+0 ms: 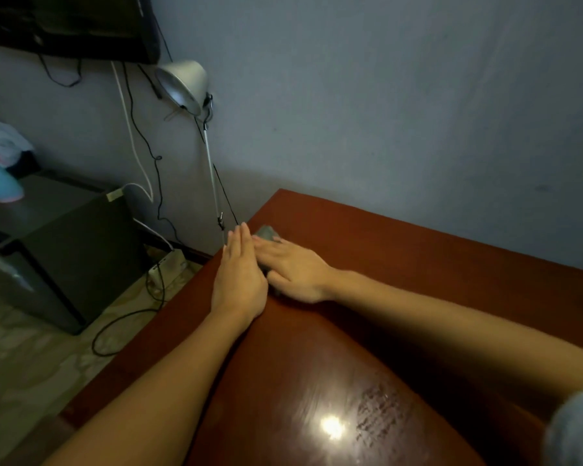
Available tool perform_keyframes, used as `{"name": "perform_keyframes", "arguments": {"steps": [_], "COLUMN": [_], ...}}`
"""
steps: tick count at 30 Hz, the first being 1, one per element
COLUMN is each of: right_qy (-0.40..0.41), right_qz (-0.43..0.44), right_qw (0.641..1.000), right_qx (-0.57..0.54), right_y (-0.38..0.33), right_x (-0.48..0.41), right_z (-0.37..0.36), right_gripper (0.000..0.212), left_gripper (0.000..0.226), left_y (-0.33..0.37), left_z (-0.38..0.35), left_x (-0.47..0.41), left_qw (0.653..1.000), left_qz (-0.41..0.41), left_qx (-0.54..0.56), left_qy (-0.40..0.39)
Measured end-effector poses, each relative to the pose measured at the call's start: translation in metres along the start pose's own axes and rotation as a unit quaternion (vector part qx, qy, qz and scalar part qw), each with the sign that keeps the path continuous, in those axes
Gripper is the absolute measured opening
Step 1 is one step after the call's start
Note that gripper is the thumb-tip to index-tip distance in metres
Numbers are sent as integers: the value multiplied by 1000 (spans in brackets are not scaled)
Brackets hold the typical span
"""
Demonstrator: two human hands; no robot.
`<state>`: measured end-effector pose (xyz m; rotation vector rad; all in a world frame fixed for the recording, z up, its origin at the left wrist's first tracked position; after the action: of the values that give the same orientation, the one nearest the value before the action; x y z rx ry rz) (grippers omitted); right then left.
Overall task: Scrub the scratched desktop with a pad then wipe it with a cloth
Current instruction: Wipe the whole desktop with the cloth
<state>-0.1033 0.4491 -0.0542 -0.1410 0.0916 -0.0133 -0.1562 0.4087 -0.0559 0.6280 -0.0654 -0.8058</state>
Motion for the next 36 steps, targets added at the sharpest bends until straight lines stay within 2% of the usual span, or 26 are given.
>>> {"name": "perform_keyframes", "arguments": {"steps": [2, 4, 7, 9, 11, 13, 16, 20, 22, 24, 26, 28, 30, 32, 34, 36], "right_qy": [-5, -3, 7, 16, 41, 45, 19, -2, -3, -12, -3, 9, 6, 16, 16, 16], "right_qz": [39, 11, -137, -243, -337, -386, -336, -130, -19, 27, -31, -156, -308, -409, -431, -419], "right_qw": [999, 1000, 990, 970, 940, 921, 941, 991, 1000, 1000, 1000, 987, 949, 910, 900, 907], "right_qx": [-8, 4, 13, 20, 16, 25, 38, 44, 25, 5, 5, 29, 70, 69, 53, 49], "right_y": [-10, 19, 104, 157, 194, 206, 175, 61, 10, 5, 55, 131, 196, 227, 230, 219], "right_x": [25, 53, 87, 92, 84, 66, 36, 24, 40, 63, 82, 102, 124, 135, 130, 122], "right_z": [1, 8, 29, 35, 37, 33, 25, 8, 0, 3, 16, 30, 37, 39, 37, 34], "right_gripper": [67, 71, 78, 79, 73, 69, 63, 71, 70, 67, 67, 64, 60, 65, 69, 66], "left_gripper": [73, 68, 56, 53, 53, 53, 55, 58, 59, 58, 55, 53, 52, 52, 52, 51], "left_y": [1, 1, 2, 0, 1, 2, 2, 1, 1, 0, -1, -2, -2, -2, -3, -3], "left_z": [0, -2, -8, -6, -5, -7, -9, -6, -6, -6, -7, -9, -9, -10, -9, -9], "left_x": [1, -1, -3, -3, -3, -4, -4, -5, -4, -4, -5, -6, -7, -7, -7, -6], "left_qw": [1000, 1000, 993, 988, 988, 989, 991, 994, 994, 994, 993, 992, 993, 993, 993, 993], "left_qz": [-6, -13, -21, -10, -9, -11, -8, -6, -7, -5, -6, -5, -4, -5, -5, -3], "left_qx": [8, -17, -112, -152, -155, -144, -131, -110, -105, -108, -118, -125, -122, -120, -119, -117], "left_qy": [1, 1, -9, 0, -1, -11, -12, 1, -2, 0, 0, 0, 1, 0, 4, 3]}}
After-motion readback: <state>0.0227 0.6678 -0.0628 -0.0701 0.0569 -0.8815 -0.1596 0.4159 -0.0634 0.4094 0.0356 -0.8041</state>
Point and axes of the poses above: each hand's wrist, its own x-axis away from the middle knuckle, its own z-axis out of the back of the hand, y = z × x, the point moved 10 cm from there along -x, towards the middle knuckle, and after that the axes turned 7 degrees about z, right-handed, at the moved point
